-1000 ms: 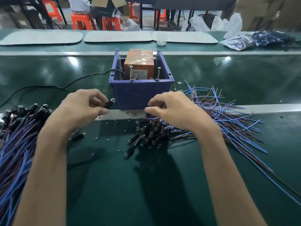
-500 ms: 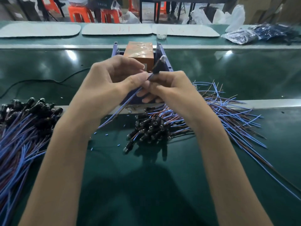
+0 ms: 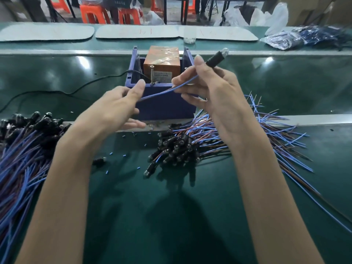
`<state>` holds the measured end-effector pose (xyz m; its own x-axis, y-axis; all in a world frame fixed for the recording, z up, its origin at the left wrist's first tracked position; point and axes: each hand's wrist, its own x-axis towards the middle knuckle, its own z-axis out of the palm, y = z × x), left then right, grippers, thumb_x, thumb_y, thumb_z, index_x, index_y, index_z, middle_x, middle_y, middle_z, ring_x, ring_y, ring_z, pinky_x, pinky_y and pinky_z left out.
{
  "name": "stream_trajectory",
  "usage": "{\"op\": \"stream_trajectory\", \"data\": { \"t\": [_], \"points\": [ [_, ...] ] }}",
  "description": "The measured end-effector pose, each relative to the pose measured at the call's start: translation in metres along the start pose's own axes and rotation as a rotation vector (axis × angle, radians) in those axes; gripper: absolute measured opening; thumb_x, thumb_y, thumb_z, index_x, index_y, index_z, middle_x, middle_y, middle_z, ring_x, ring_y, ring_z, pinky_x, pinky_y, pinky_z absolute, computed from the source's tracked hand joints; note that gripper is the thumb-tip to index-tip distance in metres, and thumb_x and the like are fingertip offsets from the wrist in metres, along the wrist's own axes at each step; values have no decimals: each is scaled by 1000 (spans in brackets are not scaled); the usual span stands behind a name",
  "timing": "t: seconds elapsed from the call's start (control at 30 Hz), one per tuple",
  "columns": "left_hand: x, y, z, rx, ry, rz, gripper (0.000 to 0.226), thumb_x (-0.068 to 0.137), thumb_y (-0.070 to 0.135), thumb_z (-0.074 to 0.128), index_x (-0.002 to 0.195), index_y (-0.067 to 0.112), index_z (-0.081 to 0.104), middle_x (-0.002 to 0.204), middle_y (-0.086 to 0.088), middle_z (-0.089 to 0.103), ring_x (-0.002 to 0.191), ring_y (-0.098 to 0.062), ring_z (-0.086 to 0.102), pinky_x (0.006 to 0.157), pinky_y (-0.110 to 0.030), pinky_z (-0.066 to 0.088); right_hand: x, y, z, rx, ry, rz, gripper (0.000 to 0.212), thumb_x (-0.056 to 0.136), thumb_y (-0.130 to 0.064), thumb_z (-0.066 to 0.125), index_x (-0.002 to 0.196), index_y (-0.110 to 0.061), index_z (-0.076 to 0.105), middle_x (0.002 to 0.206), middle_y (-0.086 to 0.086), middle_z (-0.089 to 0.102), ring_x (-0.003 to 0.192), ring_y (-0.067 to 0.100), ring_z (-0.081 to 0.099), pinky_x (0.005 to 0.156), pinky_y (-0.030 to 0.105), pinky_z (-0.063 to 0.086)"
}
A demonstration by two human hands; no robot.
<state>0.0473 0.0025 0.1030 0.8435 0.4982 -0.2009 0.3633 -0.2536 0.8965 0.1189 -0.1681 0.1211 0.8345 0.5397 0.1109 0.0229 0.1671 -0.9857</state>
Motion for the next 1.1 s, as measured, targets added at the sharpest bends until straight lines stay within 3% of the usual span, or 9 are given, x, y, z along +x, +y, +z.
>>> {"op": "stream_trajectory", "data": {
  "t": [0.13,0.3,0.4,0.53,0.77,0.83,0.9,0.97,1.1],
  "points": [
    [5,-6,-8,47,104,44,49,93,58,46,126,22,54,108,1,63,66,-8,72,63,-19,52,-1,-2,1,7,-1,13,37,102,-31,41,75,-13,60,83,2,73,77,13,70,66,18,50],
    [10,-13,-11,122,181,75,44,93,45,56,126,16,55,110,0,67,77,-11,71,96,-40,51,0,-2,0,24,39,50,42,103,-30,39,66,-14,53,74,2,71,81,19,72,71,21,53],
    [11,-16,-12,174,171,43,31,91,49,55,100,21,64,97,2,71,83,-15,72,98,-43,49,0,-1,-1,79,27,73,42,103,-30,36,66,-15,46,76,5,71,89,22,72,77,25,52],
    [8,-18,-14,258,159,-12,44,81,61,47,83,20,66,77,1,74,90,-25,70,102,-43,45,1,0,0,175,3,84,42,104,-29,33,65,-15,42,65,3,67,80,22,71,70,23,53],
    [3,-13,-14,400,22,-39,45,86,53,61,62,16,70,64,7,73,72,-9,71,97,-36,48,3,-2,1,355,61,9,42,104,-21,35,65,-10,46,55,2,55,57,17,65,59,22,53],
    [-4,-7,-13,485,-32,-43,30,80,54,68,60,31,73,62,8,72,75,-8,68,84,-31,49,3,-2,0,363,83,20,40,103,-14,36,66,-7,49,55,3,55,53,15,62,54,21,52],
    [-12,0,-11,533,-35,-15,20,76,51,73,61,38,72,57,11,70,74,-7,64,67,-28,44,4,-1,-1,307,97,27,37,102,-10,37,68,-7,52,57,3,54,45,10,51,41,16,39],
    [-17,7,-11,535,-28,37,18,75,44,76,64,30,74,56,11,69,75,-7,65,68,-27,45,4,1,0,212,101,37,35,101,-10,38,70,-7,54,59,2,51,40,6,37,37,14,23],
    [-28,17,-5,548,14,148,10,76,31,78,73,28,69,57,12,69,71,-9,66,59,-24,40,6,6,3,15,98,58,32,99,-11,46,72,-6,63,61,1,45,40,6,26,36,14,17]
  ]
}}
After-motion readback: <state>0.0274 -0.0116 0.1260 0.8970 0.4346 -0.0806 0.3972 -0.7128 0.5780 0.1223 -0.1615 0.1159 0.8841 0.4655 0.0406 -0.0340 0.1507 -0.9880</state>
